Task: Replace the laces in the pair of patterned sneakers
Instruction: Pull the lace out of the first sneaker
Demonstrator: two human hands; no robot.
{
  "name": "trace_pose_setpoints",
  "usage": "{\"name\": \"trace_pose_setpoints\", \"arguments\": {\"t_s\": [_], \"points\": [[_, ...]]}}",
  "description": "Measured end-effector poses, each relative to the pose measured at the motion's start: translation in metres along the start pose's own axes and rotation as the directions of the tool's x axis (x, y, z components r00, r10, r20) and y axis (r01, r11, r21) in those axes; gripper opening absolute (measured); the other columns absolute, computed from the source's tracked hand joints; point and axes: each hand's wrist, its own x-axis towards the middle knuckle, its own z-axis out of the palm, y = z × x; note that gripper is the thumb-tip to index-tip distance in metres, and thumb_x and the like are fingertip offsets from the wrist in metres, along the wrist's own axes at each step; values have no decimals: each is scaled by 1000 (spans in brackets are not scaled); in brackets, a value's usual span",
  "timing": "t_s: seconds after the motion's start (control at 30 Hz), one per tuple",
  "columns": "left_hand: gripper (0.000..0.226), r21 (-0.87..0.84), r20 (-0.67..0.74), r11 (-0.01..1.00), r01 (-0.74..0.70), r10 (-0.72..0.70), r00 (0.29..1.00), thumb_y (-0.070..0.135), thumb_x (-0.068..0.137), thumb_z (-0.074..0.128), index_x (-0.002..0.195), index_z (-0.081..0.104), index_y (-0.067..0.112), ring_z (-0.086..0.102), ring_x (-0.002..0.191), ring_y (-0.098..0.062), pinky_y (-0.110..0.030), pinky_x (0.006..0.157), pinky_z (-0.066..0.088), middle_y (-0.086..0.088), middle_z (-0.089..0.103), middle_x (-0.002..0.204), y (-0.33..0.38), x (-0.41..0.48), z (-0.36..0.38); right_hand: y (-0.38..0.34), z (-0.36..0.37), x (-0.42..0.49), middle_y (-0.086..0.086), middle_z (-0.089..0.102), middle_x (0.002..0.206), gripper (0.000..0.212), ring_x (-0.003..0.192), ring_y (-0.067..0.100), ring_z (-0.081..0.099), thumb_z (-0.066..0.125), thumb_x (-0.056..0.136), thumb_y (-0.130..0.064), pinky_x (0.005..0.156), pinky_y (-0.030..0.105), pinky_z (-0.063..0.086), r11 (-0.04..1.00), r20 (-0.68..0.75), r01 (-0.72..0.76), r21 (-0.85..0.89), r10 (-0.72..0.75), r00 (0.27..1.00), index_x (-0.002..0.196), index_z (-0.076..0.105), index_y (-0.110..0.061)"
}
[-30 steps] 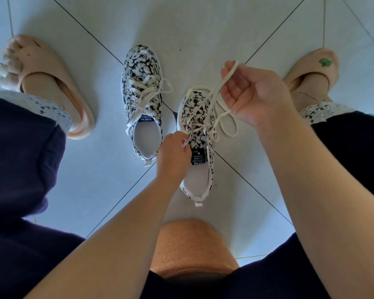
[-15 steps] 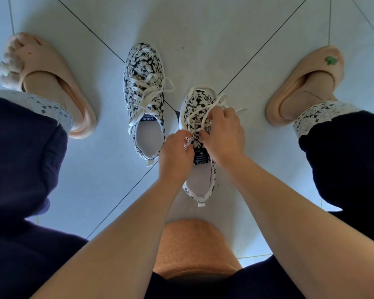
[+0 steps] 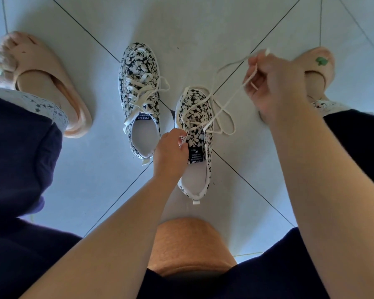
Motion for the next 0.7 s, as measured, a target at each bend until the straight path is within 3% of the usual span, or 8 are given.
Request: {"name": "trace_pose_setpoints", "arguments": {"t_s": [0.03,0.13,0.2,0.3,0.47,0.6,0.67,0.7], "points": [[29,3,0,1000,0,0,1000,7,88,49,114,58,17,54,81,-18,-23,70,37,-3,57,103,0,0,0,10,-4,6,-2,59,57,17,45,7,47,50,94,-11,49,19,40,954,-35,51,-294,-64,997,79,56,-15],[29,18,-3,1000,-3,3,1000,6,88,49,113,58,17,56,84,-20,-24,71,37,-4,58,103,0,1,1,55,-17,9,-2,54,69,23,57,12,46,50,94,-32,54,26,34,320,202,219,-922,-83,976,90,57,-10],[29,43,-6,999,-10,11,1000,7,87,49,113,59,17,58,85,-22,-23,70,35,-4,58,102,0,1,2,81,-23,-2,-2,50,70,35,61,13,46,57,85,-46,54,27,34,88,307,301,-949,58,950,89,53,-12],[27,49,-4,999,-17,17,1000,8,88,51,112,59,17,58,85,-21,-23,70,34,-4,58,103,0,1,2,99,-21,-14,-5,43,65,44,61,17,44,62,78,-53,50,25,29,-83,363,366,-927,52,930,83,42,-15],[28,39,3,999,-14,14,1000,8,88,50,113,58,18,55,81,-18,-22,69,34,-3,57,103,0,0,2,85,-10,-19,-4,42,64,20,63,17,47,47,92,-32,53,25,31,-371,376,391,-842,115,920,81,45,-15],[27,32,10,999,-12,12,1000,8,89,49,113,58,17,53,80,-17,-22,70,34,-3,57,103,1,0,3,71,-7,-18,-2,45,65,30,61,14,46,42,94,-24,58,25,36,-406,366,479,-778,326,872,66,45,-16],[27,30,1,999,-14,14,1000,7,88,50,112,58,17,53,80,-17,-23,70,35,-5,57,103,0,0,2,61,-4,-21,-1,45,60,36,53,9,46,42,95,-24,51,15,31,-247,404,532,-810,423,811,60,45,-16],[27,33,-1,999,-15,15,1000,7,88,50,112,58,16,54,80,-18,-23,70,35,-6,58,103,-1,0,1,54,-2,-23,-1,44,58,37,45,6,44,44,95,-24,45,13,32,-52,427,496,-867,437,792,59,45,-16]]}}
